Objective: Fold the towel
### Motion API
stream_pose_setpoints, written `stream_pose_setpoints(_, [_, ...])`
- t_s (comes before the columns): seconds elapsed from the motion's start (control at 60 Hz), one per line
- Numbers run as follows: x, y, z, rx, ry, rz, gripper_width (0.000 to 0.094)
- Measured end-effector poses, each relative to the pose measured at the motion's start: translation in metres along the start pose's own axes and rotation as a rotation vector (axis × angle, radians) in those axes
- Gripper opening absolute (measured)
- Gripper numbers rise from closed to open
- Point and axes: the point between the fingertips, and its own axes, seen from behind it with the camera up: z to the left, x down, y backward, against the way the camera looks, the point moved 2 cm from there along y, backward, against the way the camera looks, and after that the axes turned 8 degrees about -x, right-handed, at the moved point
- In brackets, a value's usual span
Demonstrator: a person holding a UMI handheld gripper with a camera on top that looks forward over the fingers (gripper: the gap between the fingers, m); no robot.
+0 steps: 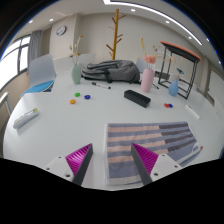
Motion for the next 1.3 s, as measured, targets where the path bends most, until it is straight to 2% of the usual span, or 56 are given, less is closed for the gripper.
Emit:
stream_pose_setpoints(0.017, [0.002,-0.001,0.001,-0.003,0.002,0.006,0.0814])
stream_pose_setpoints(0.083, [0.000,-0.007,0.005,-0.030,-0.016,-0.010,0.0608])
stream_pose_setpoints(0.117, [0.000,-0.007,0.003,-0.020,-0.005,-0.002,0.0379])
stream_pose_setpoints(0.133, [-0.001,-0.006,0.000,-0.002,0.006,0.000,0.0236])
stream_pose_setpoints(0.15, [-0.002,-0.006,-0.008,0.034,0.020,0.000,0.0038])
stream_pose_setpoints(0.183, [0.000,-0.004,-0.020,0.097,0.027,0.008,0.0033])
stream_pose_setpoints(0.25, [0.000,-0.004,-0.015,0.112,0.049,0.044,0.0029])
stream_pose_setpoints(0.35, [-0.007,0.003,0.012,-0.001,-0.083,0.079,0.0024])
stream_pose_setpoints(0.533, [-0.073,0.048,-0.001,-0.057,-0.152,0.012,0.0024])
stream_pose_setpoints(0.7, [-0.106,0.072,-0.078,0.001,-0.158,-0.027,0.0026])
stream_pose_setpoints(0.817, [-0.091,0.071,-0.146,0.082,-0.159,-0.005,0.0028])
stream_pose_setpoints(0.983, [-0.034,0.045,-0.222,0.191,-0.105,0.080,0.0029])
stream_pose_setpoints(1.05, [-0.018,0.041,-0.238,0.213,-0.092,0.102,0.0058])
stream_pose_setpoints(1.083, [-0.016,0.039,-0.240,0.211,-0.101,0.099,0.0160])
stream_pose_setpoints(1.1, [-0.015,0.039,-0.240,0.206,-0.106,0.099,0.0262])
stream_pose_setpoints(1.117, [-0.014,0.040,-0.240,0.203,-0.113,0.099,0.0405])
stream_pose_setpoints(1.15, [-0.014,0.048,-0.244,0.219,-0.125,0.093,0.0759])
stream_pose_setpoints(1.167, [-0.016,0.053,-0.245,0.225,-0.129,0.088,0.0869])
stream_pose_setpoints(1.2, [-0.019,0.064,-0.246,0.241,-0.134,0.080,0.0789])
stream_pose_setpoints(1.217, [-0.021,0.072,-0.246,0.248,-0.137,0.074,0.0786])
stream_pose_setpoints(1.267, [-0.028,0.098,-0.236,0.246,-0.150,0.057,0.0857])
stream_pose_setpoints(1.3, [-0.032,0.120,-0.226,0.238,-0.163,0.060,0.0844])
